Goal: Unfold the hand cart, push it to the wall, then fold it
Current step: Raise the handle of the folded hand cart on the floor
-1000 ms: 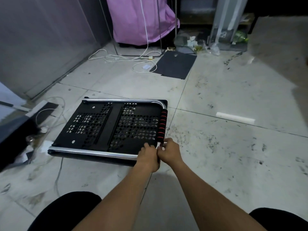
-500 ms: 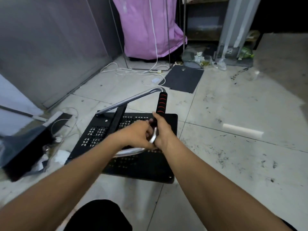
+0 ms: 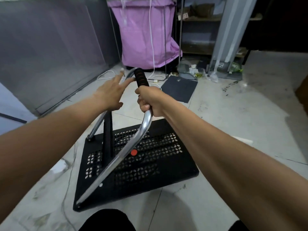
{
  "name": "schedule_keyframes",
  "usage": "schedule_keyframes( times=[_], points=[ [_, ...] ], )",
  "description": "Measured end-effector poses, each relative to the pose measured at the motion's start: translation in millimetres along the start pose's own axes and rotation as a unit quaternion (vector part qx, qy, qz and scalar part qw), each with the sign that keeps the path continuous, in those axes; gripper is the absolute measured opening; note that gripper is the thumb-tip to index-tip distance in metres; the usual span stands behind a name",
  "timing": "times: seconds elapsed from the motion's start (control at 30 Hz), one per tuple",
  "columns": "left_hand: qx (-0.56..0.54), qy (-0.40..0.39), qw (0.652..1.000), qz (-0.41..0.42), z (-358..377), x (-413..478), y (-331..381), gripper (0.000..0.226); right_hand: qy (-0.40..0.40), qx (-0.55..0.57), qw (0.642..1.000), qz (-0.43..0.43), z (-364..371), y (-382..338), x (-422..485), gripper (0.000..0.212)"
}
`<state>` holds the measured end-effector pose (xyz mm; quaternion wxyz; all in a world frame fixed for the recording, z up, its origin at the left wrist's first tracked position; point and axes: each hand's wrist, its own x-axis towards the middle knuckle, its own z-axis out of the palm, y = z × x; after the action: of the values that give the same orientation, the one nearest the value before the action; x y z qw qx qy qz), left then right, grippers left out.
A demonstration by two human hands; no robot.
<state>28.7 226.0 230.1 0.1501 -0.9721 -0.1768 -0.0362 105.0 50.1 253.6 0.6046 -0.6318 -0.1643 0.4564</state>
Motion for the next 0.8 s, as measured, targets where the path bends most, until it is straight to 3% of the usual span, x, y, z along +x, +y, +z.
schedule_keyframes(
  times=[0.13, 0.2, 0.27, 0.33, 0.47, 0.57, 0.67, 0.8],
  points=[
    [-0.205, 0.158, 0.96, -0.109, -24.8, -3.9, 2.7, 0.098, -0.048, -0.159, 0.986, -0.003, -1.9, -39.3, -21.5, 0.006],
    [-0.197, 0.214, 0.955, -0.055, -55.0, -11.0, -4.7, 0.076, -0.068, -0.234, 0.97, -0.011, 4.6, -61.3, -36.4, 0.013],
    [-0.183, 0.212, 0.96, 0.014, -87.7, -18.3, -20.7, 0.039, -0.081, -0.305, 0.949, -0.026, 7.9, -80.5, -51.7, 0.018],
    [-0.174, 0.134, 0.975, 0.037, -124.5, -27.5, -39.0, 0.016, -0.101, -0.372, 0.922, -0.028, 10.5, -99.9, -69.9, 0.026],
    [-0.114, -0.072, 0.99, 0.043, -188.8, -50.5, -44.6, 0.02, -0.14, -0.489, 0.861, -0.023, 15.7, -130.3, -113.4, 0.034],
    [-0.101, -0.199, 0.973, 0.063, -232.0, -76.2, -25.1, 0.023, -0.184, -0.521, 0.833, 0.015, 12.9, -142.8, -157.7, 0.024],
    [-0.114, -0.277, 0.948, 0.104, -265.5, -109.1, 15.7, 0.027, -0.19, -0.518, 0.825, 0.12, 8.3, -126.8, -202.2, 0.01],
    [-0.155, -0.392, 0.904, 0.072, -293.1, -155.3, 71.3, 0.012, -0.225, -0.488, 0.804, 0.254, 6.1, -108.4, -250.6, 0.023]
  ],
)
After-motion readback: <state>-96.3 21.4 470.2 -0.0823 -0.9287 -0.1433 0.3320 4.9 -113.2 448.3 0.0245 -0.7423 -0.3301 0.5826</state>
